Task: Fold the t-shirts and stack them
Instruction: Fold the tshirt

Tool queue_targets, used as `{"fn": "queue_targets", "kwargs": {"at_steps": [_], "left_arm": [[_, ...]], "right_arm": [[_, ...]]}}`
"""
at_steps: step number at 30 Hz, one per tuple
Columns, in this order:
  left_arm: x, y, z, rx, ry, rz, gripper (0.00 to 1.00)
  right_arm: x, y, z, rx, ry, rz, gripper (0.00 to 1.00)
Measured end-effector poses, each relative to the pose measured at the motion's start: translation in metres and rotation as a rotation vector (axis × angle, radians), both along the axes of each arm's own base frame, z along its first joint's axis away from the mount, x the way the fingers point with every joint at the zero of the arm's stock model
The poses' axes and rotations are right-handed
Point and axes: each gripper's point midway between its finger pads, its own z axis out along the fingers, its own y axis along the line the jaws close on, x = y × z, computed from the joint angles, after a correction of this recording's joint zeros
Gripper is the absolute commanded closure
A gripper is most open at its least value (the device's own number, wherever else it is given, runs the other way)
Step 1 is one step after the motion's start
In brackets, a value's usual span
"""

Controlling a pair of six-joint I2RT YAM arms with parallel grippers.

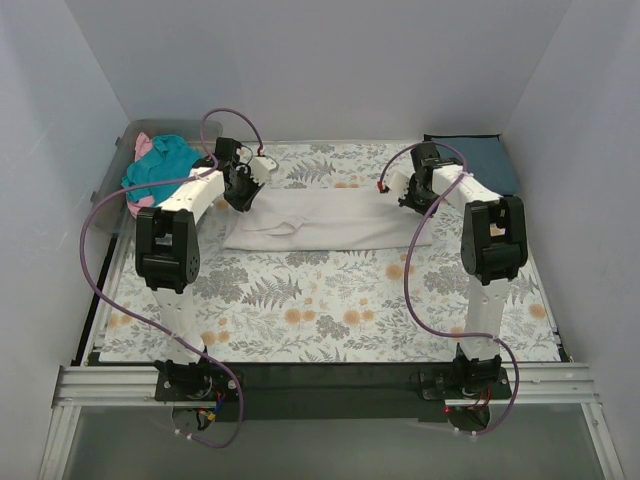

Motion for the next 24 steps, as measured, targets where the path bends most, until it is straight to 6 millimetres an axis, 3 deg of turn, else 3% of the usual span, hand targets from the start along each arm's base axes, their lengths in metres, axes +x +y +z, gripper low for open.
{"fn": "queue_targets", "kwargs": {"at_steps": [6,15,24], "left_arm": [[0.003,-0.001,0.0,-0.008,-0.004,0.012,1.0],[0.015,-0.003,0.015,-0.015,-0.045,0.013,1.0],[0.016,-0.003,-0.008,-0.009,-0.001,0.016,1.0]], "right_arm": [[0.0,0.0,-0.002,-0.003,0.005,-0.001,0.99],[0.0,-0.001,-0.001,-0.003,0.001,0.0,0.99],[0.0,-0.003,0.002,-0.007,-0.006,-0.006,0.99]]}}
